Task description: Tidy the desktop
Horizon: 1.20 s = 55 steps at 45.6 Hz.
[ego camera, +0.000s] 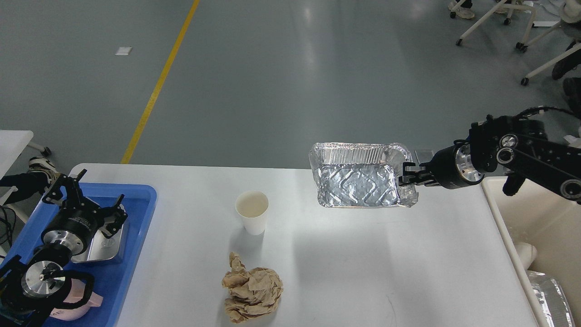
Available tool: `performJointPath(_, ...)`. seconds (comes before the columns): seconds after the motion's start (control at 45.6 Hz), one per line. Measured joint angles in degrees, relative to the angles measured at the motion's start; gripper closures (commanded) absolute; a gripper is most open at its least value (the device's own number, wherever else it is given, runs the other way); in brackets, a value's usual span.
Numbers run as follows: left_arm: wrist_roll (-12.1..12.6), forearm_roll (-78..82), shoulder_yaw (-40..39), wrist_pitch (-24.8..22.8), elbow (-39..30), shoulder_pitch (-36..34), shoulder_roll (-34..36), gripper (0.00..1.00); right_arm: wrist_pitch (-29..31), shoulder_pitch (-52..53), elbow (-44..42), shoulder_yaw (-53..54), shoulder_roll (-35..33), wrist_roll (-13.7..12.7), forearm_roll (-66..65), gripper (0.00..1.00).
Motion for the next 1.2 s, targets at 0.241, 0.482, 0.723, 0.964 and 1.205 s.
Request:
performJointPath(0.241,0.3,0.1,0.1,0.2,-0.1,-0.2,0.1,0.03,-0.4,0.6,-2.4,-1.0,4.4,-3.0,-0.1,1.0)
performJointPath(0.482,0.6,0.1,4.7,0.0,-0.8,-3.3,0.4,0.03,-0.4,1.0,-2.8,-2.3,5.0,-3.2,-0.2,1.0)
performJointPath(0.723,0.5,0.1,6.4,-0.6,-1.7,-4.9,0.8,0.03,-0.4,1.1,-2.9,-2.6,5.0,-3.2,-0.2,1.0)
performJointPath(0.964,0.1,0.1,6.5,-0.5,-1.8,-4.9,0.8,0.03,-0.4,1.1,-2.8,-2.6,4.7,-3.2,-0.3,1.0)
performJointPath(1.205,-0.7,0.2,4.6,-2.4,-1.6,-4.5,1.0,0.03,-0.4,1.2,-2.8,-2.6,5.0,-3.2,-0.4,1.0)
